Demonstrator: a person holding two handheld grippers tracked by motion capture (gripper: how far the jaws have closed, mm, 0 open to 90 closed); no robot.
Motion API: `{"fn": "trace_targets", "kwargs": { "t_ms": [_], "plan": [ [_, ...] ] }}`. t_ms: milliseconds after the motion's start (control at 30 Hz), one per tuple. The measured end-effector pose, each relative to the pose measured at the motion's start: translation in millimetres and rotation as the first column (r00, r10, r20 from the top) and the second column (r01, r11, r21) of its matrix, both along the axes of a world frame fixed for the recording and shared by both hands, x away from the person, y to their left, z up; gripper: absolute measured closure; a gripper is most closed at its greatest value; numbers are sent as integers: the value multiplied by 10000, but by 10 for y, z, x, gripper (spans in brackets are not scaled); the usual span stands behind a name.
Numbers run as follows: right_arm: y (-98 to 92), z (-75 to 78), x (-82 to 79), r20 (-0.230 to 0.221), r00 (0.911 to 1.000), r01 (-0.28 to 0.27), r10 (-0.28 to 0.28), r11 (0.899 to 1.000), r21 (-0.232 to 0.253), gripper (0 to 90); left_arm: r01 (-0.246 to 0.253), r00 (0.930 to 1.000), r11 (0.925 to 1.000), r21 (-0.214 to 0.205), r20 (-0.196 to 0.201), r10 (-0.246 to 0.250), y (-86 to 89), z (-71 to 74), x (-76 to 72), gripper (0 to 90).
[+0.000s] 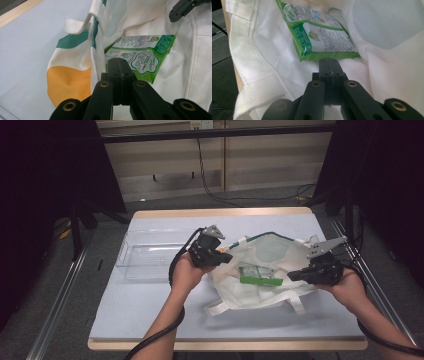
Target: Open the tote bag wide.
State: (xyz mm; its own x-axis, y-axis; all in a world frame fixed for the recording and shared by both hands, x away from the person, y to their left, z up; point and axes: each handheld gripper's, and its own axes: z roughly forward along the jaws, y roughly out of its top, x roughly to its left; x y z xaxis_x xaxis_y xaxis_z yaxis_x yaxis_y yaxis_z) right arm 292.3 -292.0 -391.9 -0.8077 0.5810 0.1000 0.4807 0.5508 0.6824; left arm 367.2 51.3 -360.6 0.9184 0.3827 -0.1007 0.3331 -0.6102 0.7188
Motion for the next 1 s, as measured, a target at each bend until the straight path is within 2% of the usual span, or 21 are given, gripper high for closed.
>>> {"fn": "trace_targets", "kwargs": {
  "t_ms": [167,367,700,900,933,1000],
  "plan": [
    [-12,-30,-32,-93,9999,-74,75,9999,119,900,-98,10000,9999,-68,8,98,1,-12,15,900],
    [1,-80,-74,-111,9997,-208,209,9998,18,900,-210,9998,9998,13,59,210,-10,-24,33,900],
    [-12,-161,-126,-277,9991,-317,323,9993,200,900,-576,9983,9983,121,76,575,-24,-38,73,900],
    [-10,-202,-155,-303,9987,-405,413,9988,264,900,-677,9977,9977,39,63,676,-41,-57,92,900],
    [-9,-212,-158,-300,9985,-459,468,9985,285,900,-636,9979,9979,152,122,634,-41,-56,98,900],
    [-3,-226,-168,-355,9982,-468,478,9985,284,900,-701,9975,9975,125,114,699,-47,-63,101,900]
  ]
}}
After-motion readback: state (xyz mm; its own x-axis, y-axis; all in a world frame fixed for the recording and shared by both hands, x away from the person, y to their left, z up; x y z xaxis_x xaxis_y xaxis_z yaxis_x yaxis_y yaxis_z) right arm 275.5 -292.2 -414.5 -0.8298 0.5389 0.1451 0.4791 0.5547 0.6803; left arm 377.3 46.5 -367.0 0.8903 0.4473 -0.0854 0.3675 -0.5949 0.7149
